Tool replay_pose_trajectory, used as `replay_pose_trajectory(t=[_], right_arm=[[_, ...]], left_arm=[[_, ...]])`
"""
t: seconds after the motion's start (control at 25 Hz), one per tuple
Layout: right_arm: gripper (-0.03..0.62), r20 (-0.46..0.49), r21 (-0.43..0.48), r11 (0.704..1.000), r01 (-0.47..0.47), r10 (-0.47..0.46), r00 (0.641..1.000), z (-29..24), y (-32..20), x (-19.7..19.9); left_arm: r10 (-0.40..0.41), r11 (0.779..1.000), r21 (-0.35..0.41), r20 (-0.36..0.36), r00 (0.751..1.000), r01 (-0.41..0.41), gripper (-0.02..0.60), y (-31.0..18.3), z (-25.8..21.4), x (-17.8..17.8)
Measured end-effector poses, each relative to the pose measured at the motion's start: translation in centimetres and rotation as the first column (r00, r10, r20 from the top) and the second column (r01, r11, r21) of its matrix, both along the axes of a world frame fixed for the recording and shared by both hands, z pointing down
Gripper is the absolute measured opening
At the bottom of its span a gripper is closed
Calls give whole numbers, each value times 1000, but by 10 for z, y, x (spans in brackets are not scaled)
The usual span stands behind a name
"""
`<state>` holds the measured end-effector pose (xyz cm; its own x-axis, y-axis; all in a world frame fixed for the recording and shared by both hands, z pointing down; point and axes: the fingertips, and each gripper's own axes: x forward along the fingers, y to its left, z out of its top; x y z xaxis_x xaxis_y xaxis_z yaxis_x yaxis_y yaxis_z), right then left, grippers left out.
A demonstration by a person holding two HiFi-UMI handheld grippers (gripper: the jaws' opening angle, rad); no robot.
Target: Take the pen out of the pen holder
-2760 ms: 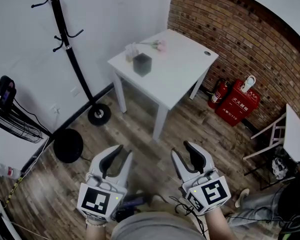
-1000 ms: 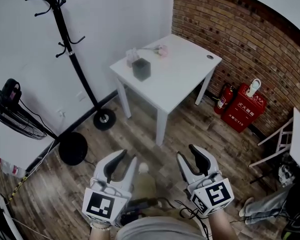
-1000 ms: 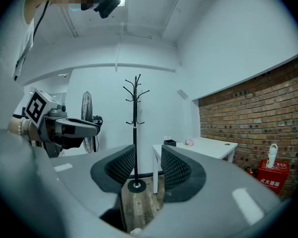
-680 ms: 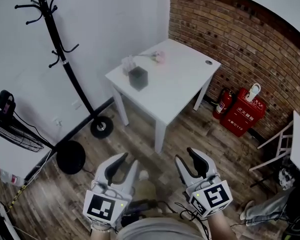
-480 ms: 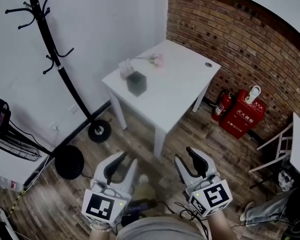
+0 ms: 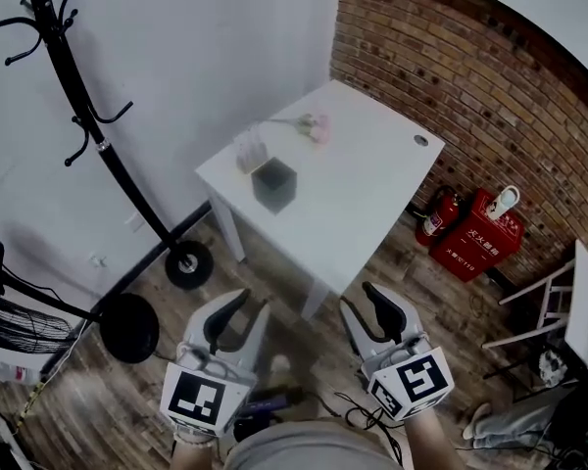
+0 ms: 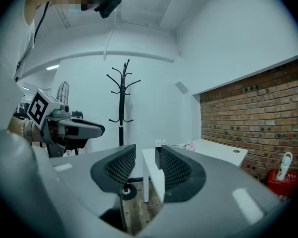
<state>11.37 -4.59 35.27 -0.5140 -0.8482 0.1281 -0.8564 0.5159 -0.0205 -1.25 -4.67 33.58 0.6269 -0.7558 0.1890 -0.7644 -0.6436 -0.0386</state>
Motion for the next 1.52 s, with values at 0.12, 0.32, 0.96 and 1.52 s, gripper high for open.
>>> replay_pose_trajectory(t=[0.12, 0.32, 0.96, 1.52], right_arm=[[149, -10, -3, 1000, 5, -5, 1000, -1, -28, -13], [149, -24, -18, 1000, 1, -1, 1000, 2, -70, -27], [147, -50, -50, 999, 17, -19, 999, 11, -124, -48], [147, -113, -62, 981, 182, -188, 976, 25, -177, -55]], left_arm=[[7, 1000, -12, -1, 1000, -7, 87, -28, 4, -9], [16, 1000, -16, -10, 1000, -17, 87, -72, 6, -25], [15, 1000, -20, -3, 1000, -15, 87, -128, 25, -47], [-141, 990, -29, -26, 990, 140, 87, -156, 25, -52]])
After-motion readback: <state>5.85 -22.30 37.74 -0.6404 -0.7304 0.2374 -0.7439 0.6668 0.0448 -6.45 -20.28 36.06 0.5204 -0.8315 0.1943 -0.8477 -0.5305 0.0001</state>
